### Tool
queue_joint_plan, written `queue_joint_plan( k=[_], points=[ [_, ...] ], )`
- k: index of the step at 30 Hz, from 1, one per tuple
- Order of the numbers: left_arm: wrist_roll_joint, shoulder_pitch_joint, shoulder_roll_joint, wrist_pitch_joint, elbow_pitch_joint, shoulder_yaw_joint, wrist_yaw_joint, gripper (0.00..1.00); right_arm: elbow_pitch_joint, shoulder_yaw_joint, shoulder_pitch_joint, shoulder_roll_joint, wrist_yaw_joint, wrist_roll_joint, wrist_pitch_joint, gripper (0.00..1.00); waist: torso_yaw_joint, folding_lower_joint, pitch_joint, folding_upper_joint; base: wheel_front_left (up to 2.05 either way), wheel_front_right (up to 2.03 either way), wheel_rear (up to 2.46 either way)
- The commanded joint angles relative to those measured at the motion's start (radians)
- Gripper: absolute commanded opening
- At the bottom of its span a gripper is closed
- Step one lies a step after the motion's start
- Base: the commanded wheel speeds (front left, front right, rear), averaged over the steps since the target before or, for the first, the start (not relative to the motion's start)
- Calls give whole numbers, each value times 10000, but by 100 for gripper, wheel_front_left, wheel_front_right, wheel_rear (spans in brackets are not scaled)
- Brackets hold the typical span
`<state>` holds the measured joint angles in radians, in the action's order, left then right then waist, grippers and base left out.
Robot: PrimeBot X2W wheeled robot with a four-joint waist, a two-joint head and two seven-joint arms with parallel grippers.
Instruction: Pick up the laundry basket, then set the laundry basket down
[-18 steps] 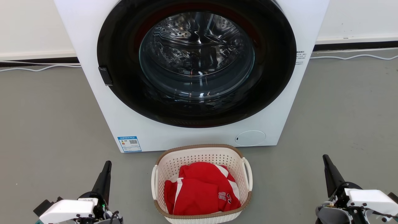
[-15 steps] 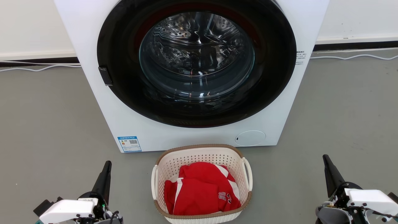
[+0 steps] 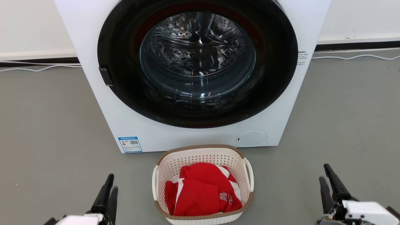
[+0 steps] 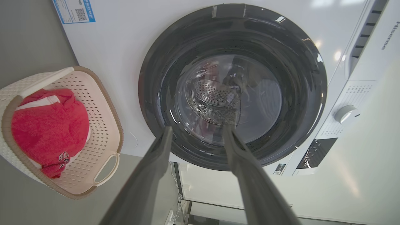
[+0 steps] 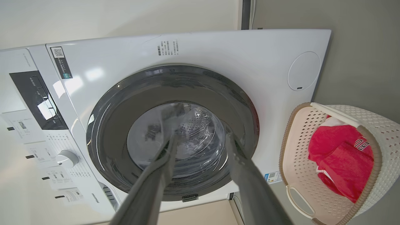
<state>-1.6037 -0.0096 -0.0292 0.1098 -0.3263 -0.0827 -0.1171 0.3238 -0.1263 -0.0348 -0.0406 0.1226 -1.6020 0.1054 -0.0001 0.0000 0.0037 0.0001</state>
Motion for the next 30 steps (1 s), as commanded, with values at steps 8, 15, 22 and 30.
queue_joint_plan(
  k=[8,15,22,30],
  points=[
    [60,-170,-38,-172,237,16,-13,100,-309,139,-131,-49,8,70,-161,100,-5,12,-17,-1,0,0,0],
    [295,-157,-126,-405,248,105,-21,100,-408,365,-153,-175,12,284,-418,100,-6,1,2,-1,0,0,0],
    [997,-222,-210,-680,97,108,-28,100,-432,561,-234,-351,16,939,-671,100,-9,1,5,-1,0,0,0],
    [2099,-263,-136,-889,107,-144,-36,100,-483,545,-292,-344,21,2175,-877,100,-19,1,10,-1,0,0,0]
  ],
)
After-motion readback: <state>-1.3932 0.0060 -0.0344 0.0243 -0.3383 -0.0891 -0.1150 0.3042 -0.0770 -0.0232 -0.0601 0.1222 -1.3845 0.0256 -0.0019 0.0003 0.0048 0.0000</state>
